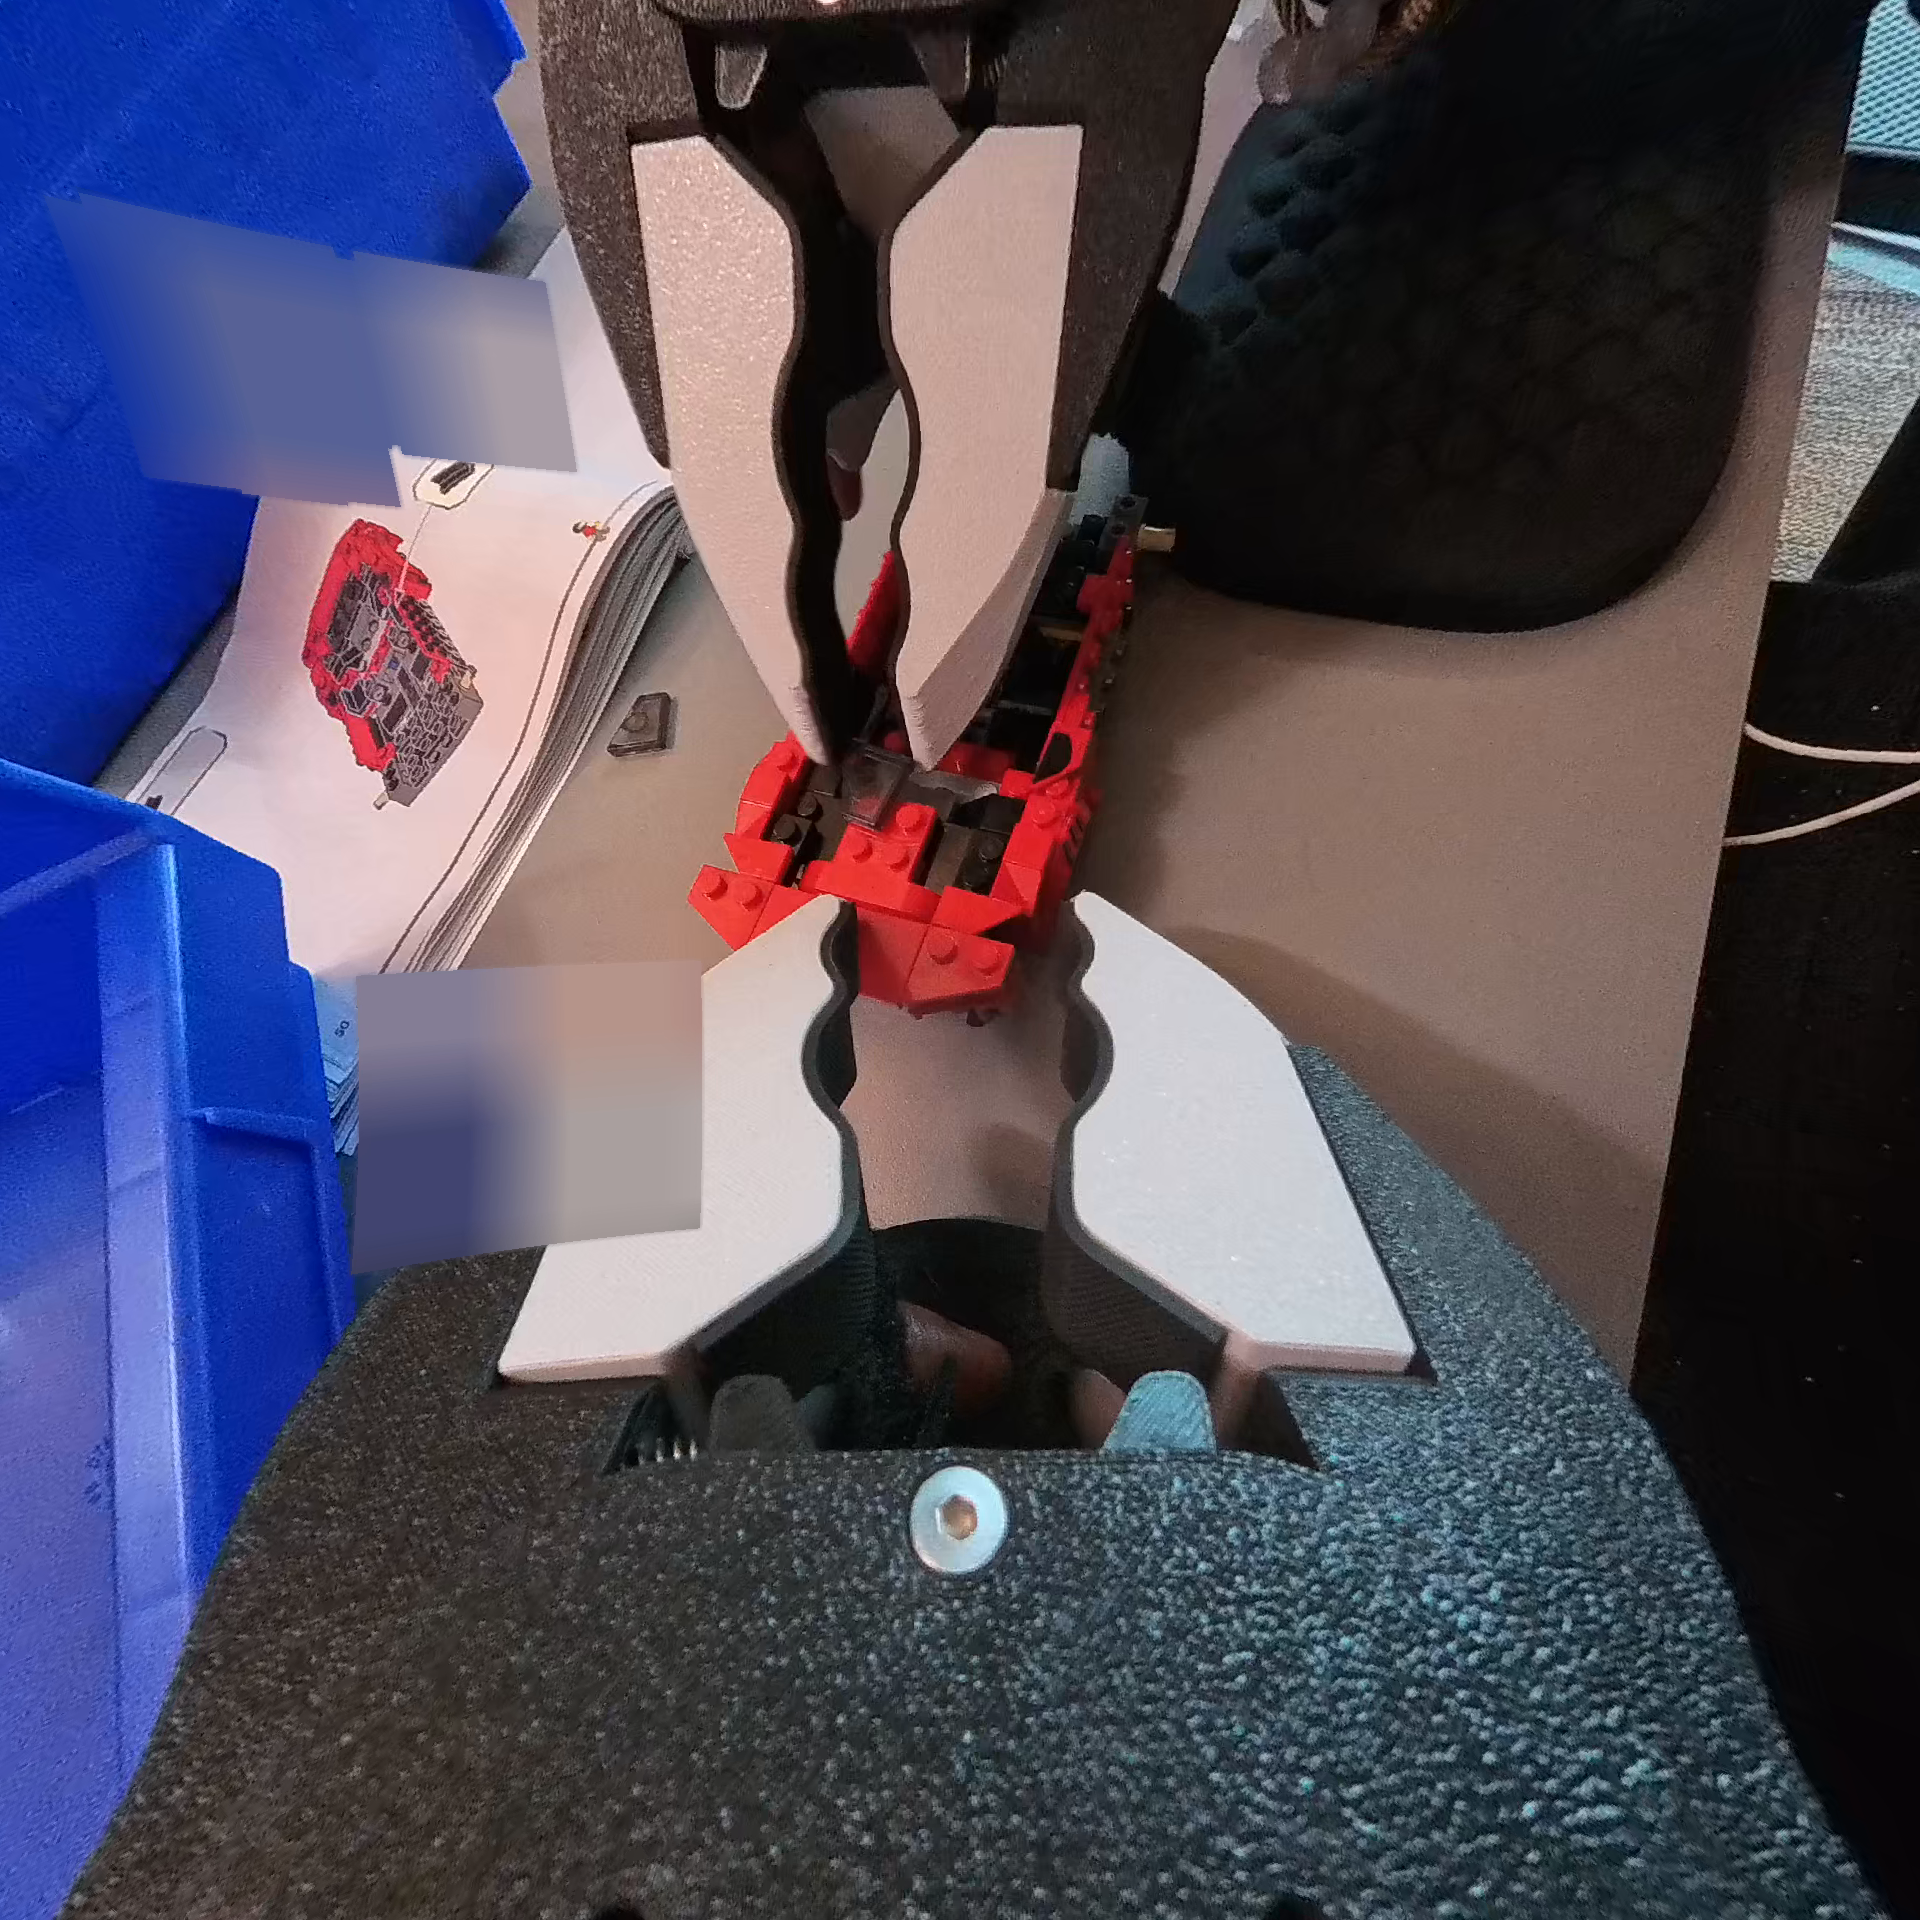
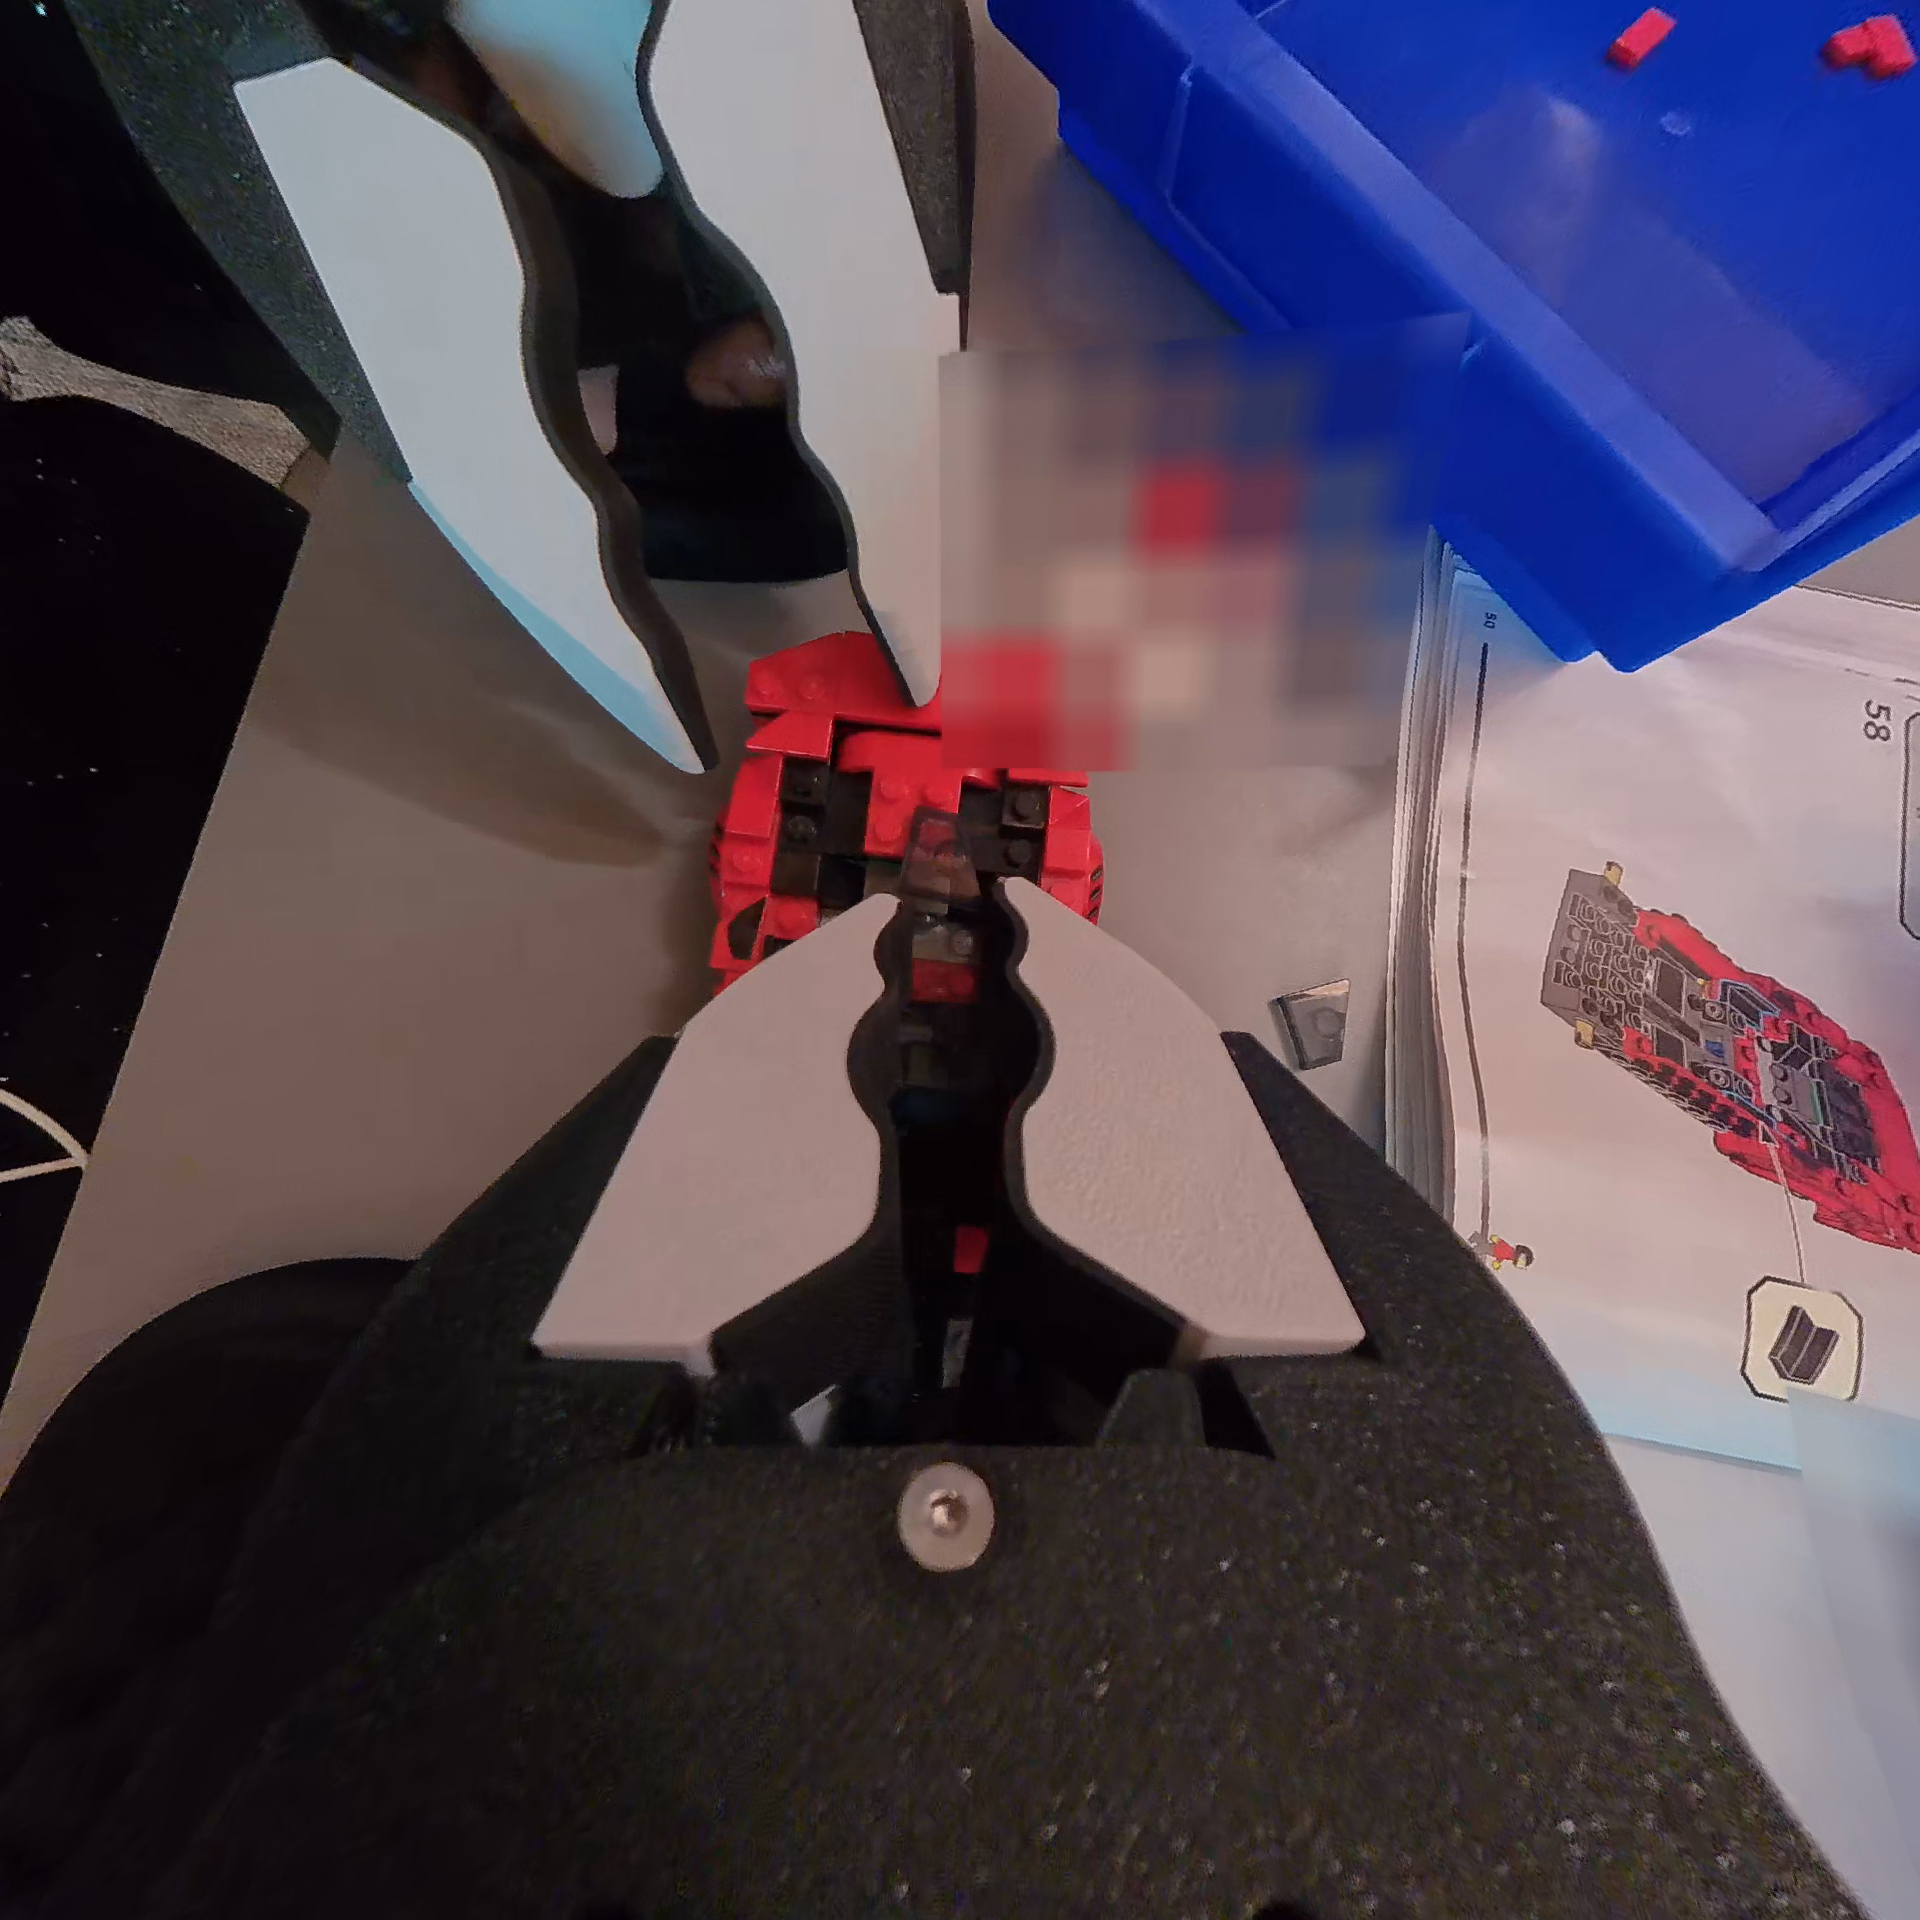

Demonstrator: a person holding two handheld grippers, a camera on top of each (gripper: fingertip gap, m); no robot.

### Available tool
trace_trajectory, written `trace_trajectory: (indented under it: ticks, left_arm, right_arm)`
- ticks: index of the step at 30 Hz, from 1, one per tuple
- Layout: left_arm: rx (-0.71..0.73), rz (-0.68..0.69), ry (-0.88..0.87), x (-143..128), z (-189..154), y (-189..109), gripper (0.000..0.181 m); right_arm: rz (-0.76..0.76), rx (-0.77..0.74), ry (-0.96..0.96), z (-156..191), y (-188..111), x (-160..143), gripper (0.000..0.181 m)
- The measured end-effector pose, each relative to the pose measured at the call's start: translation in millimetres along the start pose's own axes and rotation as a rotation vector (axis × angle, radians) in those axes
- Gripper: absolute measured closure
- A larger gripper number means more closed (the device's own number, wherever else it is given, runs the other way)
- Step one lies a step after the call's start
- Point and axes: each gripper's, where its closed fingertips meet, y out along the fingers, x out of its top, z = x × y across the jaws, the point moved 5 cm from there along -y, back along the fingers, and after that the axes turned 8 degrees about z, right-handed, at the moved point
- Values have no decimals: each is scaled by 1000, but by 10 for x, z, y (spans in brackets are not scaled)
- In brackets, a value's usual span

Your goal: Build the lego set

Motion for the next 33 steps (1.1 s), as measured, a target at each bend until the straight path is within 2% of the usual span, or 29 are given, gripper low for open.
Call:
trace_trajectory:
  ticks: [3, 6, 14, 24, 29, 33]
  left_arm:
    - [4, 0, 4, -1, -2, 0, 145]
    - [4, -1, 5, -2, -2, 0, 145]
    - [6, -3, 4, -3, 1, 0, 145]
    - [-1, -7, -1, -4, 5, 0, 145]
    - [1, -7, 2, -4, 5, 1, 145]
    - [-1, -9, -1, -4, 6, 0, 145]
  right_arm:
    - [-27, -6, -2, -31, -44, 10, 163]
    - [-67, -7, 22, -71, -119, 31, 165]
    - [-22, 2, 0, -6, -3, 11, 161]
    - [24, 4, -86, -12, 14, 16, 171]
    - [44, 78, -18, 18, 15, 44, 151]
    - [60, 45, -17, 8, 33, 51, 162]
